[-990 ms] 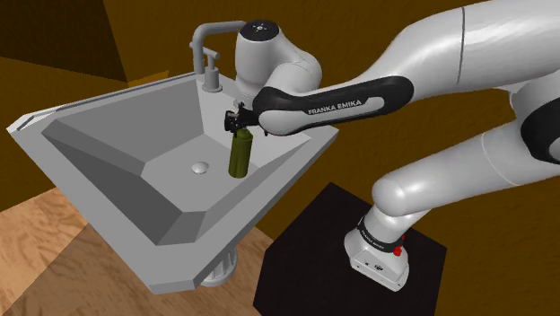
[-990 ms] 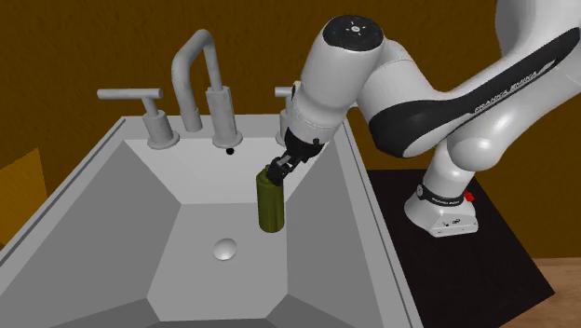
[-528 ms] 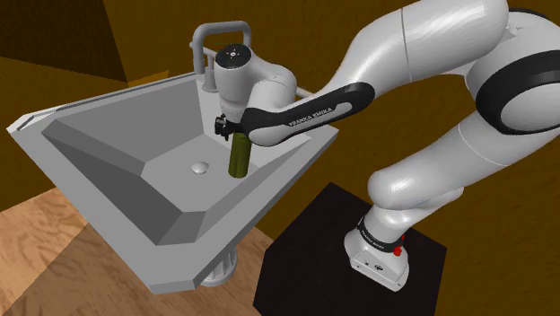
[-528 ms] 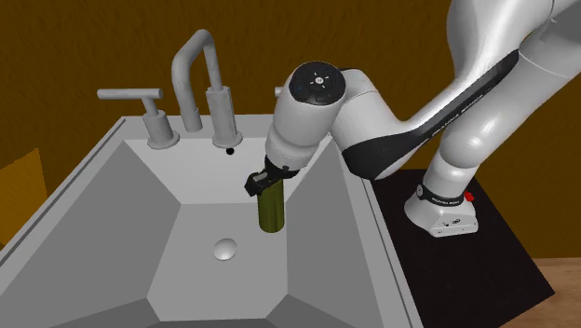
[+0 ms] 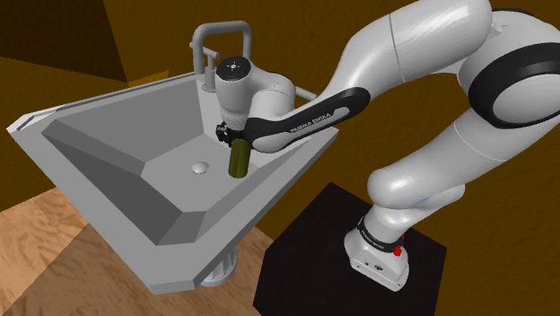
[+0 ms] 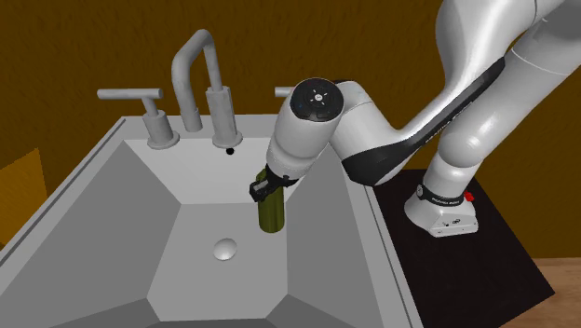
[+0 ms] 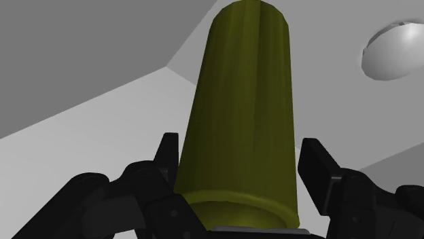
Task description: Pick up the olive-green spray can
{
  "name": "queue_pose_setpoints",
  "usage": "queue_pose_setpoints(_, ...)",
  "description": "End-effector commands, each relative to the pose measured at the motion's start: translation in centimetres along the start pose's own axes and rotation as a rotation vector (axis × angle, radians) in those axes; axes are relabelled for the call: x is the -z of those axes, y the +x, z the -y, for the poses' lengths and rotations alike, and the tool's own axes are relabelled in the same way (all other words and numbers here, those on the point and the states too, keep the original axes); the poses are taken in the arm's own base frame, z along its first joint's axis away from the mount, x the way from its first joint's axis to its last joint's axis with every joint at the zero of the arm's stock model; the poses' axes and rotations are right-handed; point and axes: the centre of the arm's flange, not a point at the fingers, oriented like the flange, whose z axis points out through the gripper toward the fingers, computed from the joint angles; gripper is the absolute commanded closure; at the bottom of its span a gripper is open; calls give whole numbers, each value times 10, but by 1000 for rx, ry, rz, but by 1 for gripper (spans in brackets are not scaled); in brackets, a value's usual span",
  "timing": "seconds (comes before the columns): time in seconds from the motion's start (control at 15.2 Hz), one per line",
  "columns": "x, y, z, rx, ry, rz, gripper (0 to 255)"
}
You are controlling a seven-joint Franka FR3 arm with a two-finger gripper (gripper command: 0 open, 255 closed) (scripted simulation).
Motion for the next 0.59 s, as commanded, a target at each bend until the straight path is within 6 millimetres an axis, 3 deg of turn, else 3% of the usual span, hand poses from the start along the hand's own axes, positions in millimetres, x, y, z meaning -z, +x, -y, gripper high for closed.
queue_pose_setpoints(0.0,-1,0,0,0,-1,1,255)
queue_pose_setpoints(0.4,-1,0,0,0,-1,1,255)
queue_pose_setpoints(0.53,9,4,0,0,-1,1,255)
